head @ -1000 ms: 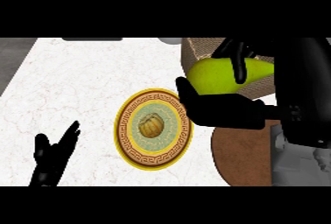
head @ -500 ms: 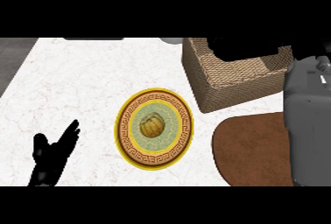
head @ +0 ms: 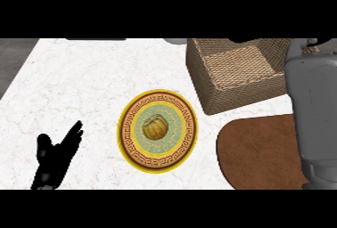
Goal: Pick the pear from the cutting board and place it in the basket
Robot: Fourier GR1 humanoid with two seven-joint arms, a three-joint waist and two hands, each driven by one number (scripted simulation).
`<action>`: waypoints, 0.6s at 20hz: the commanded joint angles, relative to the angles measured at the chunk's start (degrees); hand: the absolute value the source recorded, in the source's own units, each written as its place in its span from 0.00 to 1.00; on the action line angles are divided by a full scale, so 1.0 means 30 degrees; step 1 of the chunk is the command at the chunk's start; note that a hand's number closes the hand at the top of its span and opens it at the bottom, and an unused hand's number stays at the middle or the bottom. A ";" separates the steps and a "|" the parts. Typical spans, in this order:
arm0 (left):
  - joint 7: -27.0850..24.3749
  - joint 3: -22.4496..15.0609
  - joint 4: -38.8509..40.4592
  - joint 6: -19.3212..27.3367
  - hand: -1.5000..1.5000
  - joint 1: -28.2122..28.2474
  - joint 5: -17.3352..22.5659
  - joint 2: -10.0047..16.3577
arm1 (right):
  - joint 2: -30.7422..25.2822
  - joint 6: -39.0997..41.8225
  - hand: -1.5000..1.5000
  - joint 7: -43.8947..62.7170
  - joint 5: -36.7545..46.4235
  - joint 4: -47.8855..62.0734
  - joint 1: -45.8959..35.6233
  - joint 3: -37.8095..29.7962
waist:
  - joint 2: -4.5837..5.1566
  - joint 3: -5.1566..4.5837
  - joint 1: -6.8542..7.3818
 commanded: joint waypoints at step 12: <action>0.0570 -0.0326 0.0614 0.0240 0.50 0.0735 -0.0654 -0.0790 | -0.0411 -0.2037 1.00 -0.6378 -0.2722 0.6046 0.0740 -0.2720 | 0.0070 -0.0189 -0.0061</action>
